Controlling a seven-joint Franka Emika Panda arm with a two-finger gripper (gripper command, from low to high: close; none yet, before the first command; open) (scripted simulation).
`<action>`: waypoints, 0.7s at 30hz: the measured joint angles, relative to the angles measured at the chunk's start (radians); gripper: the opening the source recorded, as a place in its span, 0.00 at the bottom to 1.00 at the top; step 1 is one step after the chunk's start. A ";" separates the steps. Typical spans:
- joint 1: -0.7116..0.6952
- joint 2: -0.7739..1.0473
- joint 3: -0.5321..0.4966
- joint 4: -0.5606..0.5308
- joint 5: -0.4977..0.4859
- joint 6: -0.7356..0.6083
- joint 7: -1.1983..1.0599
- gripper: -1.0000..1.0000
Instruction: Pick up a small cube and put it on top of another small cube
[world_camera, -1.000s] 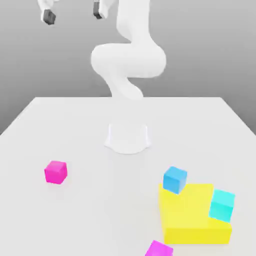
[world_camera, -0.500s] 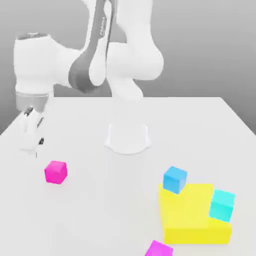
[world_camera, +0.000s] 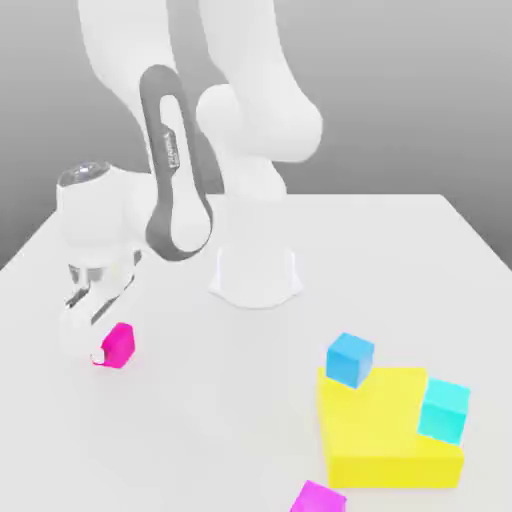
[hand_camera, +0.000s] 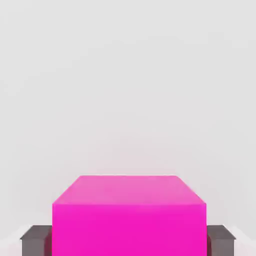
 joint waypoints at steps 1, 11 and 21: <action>0.000 0.000 0.000 0.000 -0.001 0.001 0.001 0.00; 0.023 -0.266 -0.041 -0.046 -0.061 -0.220 0.044 0.00; 0.310 -0.489 0.237 0.006 0.110 -0.479 0.418 0.00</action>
